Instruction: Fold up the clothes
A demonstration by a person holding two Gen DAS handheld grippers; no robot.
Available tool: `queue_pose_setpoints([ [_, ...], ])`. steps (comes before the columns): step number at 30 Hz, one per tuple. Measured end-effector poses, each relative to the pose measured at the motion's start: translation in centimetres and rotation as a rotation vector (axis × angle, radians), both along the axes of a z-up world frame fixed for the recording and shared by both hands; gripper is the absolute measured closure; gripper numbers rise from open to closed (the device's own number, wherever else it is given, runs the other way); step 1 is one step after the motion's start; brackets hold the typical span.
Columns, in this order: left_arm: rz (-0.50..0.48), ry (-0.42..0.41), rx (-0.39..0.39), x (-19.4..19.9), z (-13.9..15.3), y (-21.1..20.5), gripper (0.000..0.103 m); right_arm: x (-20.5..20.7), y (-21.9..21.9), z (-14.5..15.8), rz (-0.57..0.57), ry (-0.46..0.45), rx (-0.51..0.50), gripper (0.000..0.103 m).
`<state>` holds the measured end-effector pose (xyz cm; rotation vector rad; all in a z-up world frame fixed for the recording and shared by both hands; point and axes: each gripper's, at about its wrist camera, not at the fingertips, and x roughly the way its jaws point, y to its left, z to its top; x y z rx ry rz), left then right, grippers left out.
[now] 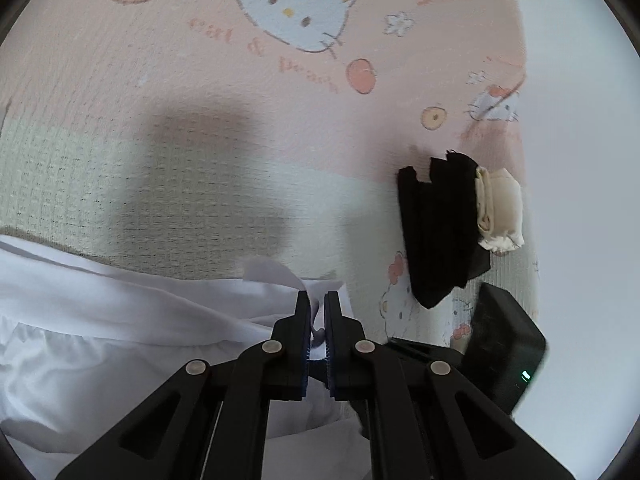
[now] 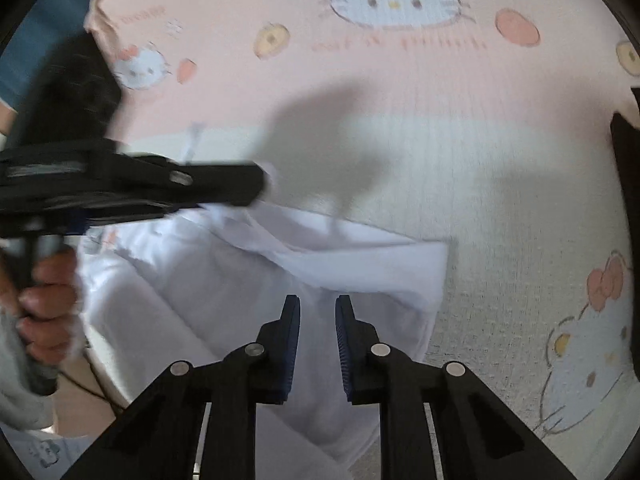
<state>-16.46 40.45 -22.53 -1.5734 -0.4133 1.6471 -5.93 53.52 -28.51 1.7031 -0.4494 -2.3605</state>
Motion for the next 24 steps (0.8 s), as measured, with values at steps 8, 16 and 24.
queue_pose_setpoints([
  [8, -0.070, 0.240, -0.068, 1.9, 1.9, 0.5, 0.098, -0.9, 1.5, -0.3, -0.072, -0.008, -0.104, 0.087],
  [16, -0.166, 0.467, -0.165, 4.5, 2.6, 1.5, 0.098, -2.4, 2.2, -2.3, -0.165, -0.060, -0.145, 0.087],
  [24, -0.173, 0.403, -0.185, 5.2, 0.7, 0.9, 0.098, -2.7, 3.5, -2.9, -0.243, -0.097, -0.217, 0.087],
])
